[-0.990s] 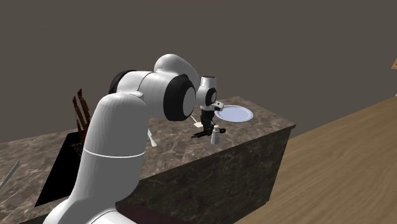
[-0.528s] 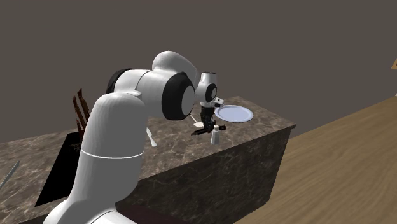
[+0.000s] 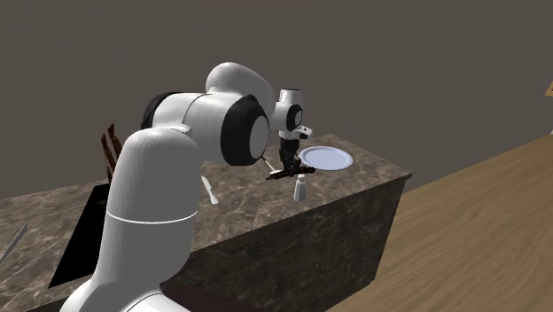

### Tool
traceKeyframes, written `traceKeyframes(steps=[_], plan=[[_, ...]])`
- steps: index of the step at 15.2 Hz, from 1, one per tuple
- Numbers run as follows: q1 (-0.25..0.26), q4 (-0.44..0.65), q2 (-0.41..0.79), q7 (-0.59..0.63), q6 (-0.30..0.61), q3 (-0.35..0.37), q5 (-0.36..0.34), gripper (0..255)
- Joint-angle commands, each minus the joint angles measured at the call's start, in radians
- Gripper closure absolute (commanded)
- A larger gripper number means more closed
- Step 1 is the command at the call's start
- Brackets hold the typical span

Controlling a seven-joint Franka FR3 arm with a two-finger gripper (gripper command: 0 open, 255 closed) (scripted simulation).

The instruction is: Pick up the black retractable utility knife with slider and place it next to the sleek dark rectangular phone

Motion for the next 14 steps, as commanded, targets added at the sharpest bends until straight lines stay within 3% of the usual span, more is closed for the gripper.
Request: traceKeyframes(steps=[1,5,14], plan=[[-0.001,0.019,-0.007,-0.001,-0.027,0.0,0.001,255],[-0.001,0.046,-0.017,-0.002,-0.064,0.0,0.001,255],[0.103,-0.223,-0.204,0.163,0.018,0.056,-0.004,255]])
